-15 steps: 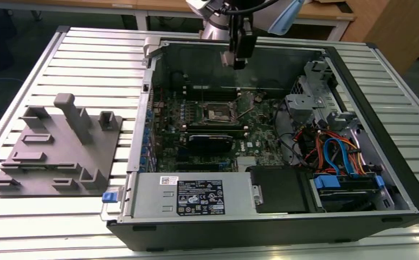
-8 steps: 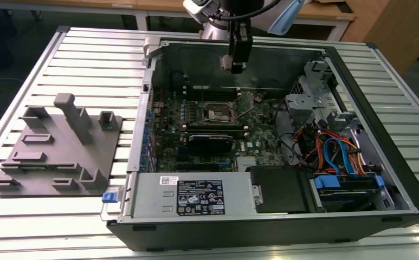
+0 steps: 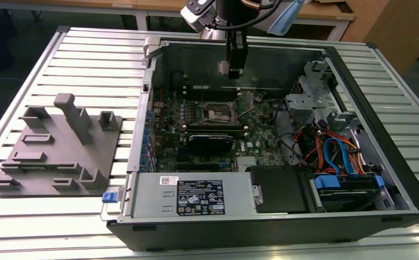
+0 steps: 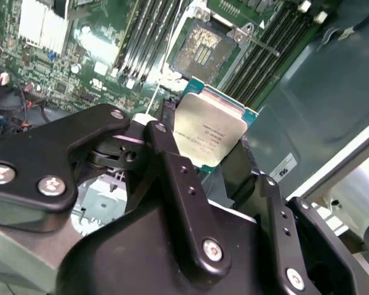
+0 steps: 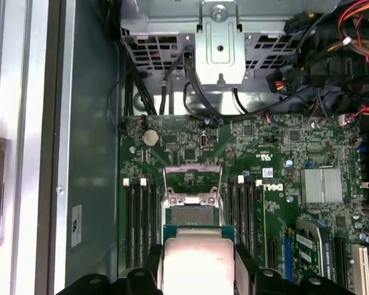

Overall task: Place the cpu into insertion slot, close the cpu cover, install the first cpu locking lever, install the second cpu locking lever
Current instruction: 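Place the cpu into insertion slot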

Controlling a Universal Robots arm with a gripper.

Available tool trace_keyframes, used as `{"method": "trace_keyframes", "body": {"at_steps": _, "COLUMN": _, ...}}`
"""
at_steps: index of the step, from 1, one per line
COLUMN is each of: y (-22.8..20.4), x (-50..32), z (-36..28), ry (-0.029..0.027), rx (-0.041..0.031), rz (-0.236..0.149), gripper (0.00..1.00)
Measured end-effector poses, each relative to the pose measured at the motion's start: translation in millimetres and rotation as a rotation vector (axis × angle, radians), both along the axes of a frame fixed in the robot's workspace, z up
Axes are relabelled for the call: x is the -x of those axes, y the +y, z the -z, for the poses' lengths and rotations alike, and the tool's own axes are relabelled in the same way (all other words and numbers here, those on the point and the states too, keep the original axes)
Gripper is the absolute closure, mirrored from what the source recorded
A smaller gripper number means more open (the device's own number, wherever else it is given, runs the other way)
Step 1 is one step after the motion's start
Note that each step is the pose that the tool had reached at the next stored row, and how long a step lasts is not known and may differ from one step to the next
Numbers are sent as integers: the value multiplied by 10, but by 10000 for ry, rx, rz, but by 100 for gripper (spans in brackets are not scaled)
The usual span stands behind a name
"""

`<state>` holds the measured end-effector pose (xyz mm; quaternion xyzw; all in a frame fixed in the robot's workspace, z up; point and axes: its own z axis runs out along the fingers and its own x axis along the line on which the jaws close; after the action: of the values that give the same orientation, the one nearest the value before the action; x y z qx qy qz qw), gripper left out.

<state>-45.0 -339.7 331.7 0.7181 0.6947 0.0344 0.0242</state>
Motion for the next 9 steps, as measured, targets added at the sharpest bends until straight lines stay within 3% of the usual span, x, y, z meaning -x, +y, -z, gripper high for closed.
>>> {"method": "trace_keyframes", "body": {"at_steps": 2, "y": 0, "x": 35, "z": 36, "ry": 2, "rx": -3, "rz": -82, "gripper": 46}}
{"method": "trace_keyframes", "body": {"at_steps": 6, "y": 0, "x": 38, "z": 109, "ry": 1, "rx": -11, "rz": -740, "gripper": 46}}
{"method": "trace_keyframes", "body": {"at_steps": 9, "y": 3, "x": 37, "z": 160, "ry": 0, "rx": -11, "rz": -970, "gripper": 46}}
